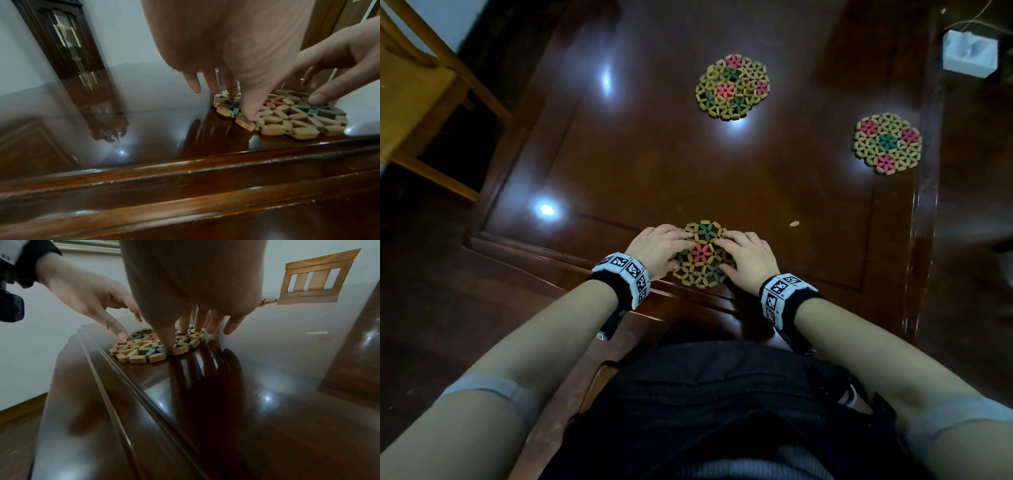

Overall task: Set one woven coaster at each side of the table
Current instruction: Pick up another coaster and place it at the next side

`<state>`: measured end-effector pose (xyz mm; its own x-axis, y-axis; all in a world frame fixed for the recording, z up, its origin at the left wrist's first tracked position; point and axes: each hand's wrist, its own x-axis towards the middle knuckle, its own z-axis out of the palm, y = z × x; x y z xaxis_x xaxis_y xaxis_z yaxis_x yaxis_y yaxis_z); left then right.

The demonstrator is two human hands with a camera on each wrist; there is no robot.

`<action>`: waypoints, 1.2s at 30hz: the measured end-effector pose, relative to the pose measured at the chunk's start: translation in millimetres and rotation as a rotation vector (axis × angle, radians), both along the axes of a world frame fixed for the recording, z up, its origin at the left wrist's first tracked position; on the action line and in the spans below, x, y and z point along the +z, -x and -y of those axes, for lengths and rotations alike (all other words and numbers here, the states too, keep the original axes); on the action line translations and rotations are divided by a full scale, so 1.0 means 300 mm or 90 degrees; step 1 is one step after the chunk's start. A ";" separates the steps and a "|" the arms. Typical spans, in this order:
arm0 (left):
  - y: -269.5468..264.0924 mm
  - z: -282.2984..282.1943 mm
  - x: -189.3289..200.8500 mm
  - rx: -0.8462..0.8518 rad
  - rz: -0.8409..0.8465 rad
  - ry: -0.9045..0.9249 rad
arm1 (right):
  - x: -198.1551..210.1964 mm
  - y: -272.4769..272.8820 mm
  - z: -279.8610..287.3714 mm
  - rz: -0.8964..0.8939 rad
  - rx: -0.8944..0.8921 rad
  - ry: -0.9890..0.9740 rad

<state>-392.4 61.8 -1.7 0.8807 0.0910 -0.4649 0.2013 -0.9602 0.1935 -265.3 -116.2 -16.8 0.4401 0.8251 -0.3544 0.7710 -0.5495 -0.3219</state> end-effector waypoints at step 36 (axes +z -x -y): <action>-0.026 0.039 0.013 0.037 0.011 0.016 | -0.007 -0.041 0.016 0.018 0.038 -0.009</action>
<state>-384.5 50.0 2.1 0.8822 0.1313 -0.4521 0.2533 -0.9419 0.2207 -253.1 -121.1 -18.9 0.3997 0.8546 -0.3315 0.8109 -0.4983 -0.3070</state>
